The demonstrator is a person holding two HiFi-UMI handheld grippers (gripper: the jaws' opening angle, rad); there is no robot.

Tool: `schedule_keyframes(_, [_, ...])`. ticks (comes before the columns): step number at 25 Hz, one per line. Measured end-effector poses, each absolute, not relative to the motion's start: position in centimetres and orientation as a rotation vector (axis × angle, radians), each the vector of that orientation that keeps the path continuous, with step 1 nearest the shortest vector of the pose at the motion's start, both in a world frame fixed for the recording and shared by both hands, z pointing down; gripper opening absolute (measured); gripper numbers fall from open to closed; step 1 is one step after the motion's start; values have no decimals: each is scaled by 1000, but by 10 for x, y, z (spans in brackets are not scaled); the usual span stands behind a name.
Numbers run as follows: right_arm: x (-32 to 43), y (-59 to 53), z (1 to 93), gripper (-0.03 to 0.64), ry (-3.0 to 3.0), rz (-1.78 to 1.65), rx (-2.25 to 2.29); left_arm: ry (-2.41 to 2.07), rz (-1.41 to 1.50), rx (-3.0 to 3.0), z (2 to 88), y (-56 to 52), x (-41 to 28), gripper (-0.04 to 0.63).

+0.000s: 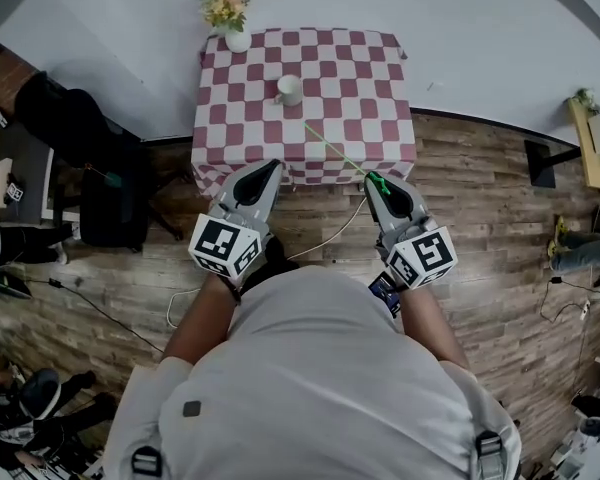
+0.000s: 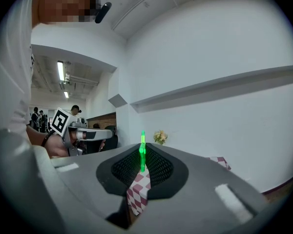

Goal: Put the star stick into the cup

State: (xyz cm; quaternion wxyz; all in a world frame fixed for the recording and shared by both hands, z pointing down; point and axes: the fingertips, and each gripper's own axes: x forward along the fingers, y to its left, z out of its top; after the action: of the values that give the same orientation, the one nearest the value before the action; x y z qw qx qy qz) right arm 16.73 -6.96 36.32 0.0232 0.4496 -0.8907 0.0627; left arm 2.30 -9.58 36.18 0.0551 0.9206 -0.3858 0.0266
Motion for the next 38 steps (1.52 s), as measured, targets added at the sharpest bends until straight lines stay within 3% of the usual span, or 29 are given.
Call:
schedule_keyframes(18, [25, -158, 366, 26, -2718, 192, 1412, -1108, 57, 2792, 367, -188, -114, 5])
schedule_keyframes(38, [29, -210, 375, 26, -2737, 213, 1394, -1180, 88, 2758, 377, -226, -127, 5])
